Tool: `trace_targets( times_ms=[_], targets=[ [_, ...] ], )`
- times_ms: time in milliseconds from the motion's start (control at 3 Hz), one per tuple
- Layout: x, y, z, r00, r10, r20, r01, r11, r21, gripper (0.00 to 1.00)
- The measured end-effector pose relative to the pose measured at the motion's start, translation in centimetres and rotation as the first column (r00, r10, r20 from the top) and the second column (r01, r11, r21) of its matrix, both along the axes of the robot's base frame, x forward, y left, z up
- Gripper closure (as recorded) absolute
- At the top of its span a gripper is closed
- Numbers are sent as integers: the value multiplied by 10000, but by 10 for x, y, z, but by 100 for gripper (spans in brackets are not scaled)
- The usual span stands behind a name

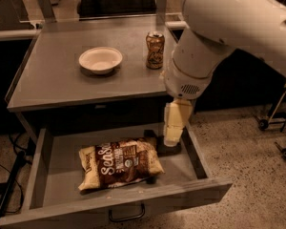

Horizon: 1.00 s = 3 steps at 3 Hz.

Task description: Pick brown chip bag from top drawer and place on counter

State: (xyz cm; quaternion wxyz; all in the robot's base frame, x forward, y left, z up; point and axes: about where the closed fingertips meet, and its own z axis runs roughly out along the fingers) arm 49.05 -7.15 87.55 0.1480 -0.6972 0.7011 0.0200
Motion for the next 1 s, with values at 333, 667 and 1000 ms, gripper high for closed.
trace_targets(
  times_ms=[333,667,1000],
  targets=[
    [21,21,-34,9982,600,-46,-598,9976,341,0],
    [20,25,-38,9977,669,-99,-665,9972,355,0],
    [14,45,-59,9935,1072,-376,-1055,9935,434,0]
  ],
)
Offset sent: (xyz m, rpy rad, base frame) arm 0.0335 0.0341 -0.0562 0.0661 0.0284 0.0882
